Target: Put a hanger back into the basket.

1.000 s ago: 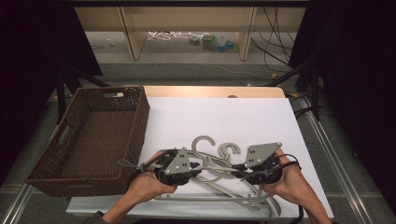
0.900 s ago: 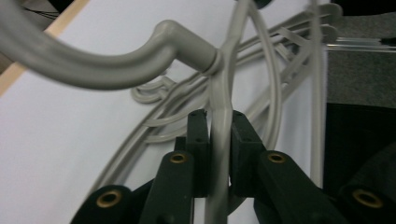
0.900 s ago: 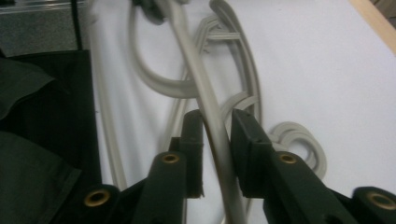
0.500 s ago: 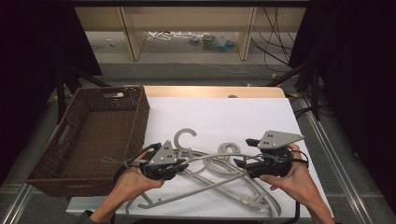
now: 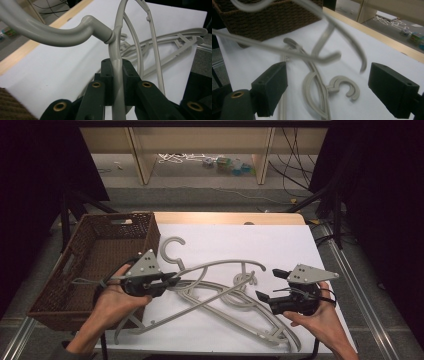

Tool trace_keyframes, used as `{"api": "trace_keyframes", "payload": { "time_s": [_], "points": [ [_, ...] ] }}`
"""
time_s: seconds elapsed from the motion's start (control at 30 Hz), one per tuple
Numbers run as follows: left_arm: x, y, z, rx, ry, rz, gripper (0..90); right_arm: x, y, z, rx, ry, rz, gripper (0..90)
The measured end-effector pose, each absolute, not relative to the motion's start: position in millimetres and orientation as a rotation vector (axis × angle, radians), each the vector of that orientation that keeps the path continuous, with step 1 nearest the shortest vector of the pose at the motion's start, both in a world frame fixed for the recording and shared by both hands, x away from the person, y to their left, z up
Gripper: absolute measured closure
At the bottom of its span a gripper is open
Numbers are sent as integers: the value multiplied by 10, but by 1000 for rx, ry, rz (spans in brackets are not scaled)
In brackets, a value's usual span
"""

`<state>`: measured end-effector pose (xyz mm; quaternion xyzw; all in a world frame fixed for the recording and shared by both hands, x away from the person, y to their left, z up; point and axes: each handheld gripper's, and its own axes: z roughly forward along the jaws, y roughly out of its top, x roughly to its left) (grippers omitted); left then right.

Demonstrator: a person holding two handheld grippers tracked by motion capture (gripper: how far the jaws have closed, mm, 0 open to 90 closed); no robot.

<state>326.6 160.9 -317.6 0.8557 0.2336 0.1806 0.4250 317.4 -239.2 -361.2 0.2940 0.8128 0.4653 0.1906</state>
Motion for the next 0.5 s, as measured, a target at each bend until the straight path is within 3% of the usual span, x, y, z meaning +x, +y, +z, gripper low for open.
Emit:
{"api": "trace_keyframes", "payload": {
  "time_s": [0.27,0.5],
  "points": [
    [3405,2021,-2808,2119,663,549,819,3154,-2326,-3822,827,2300,1293,162],
    [3595,2411,-2722,2057,813,623,819,3160,-2308,-3969,844,2328,1291,162]
  ]
}}
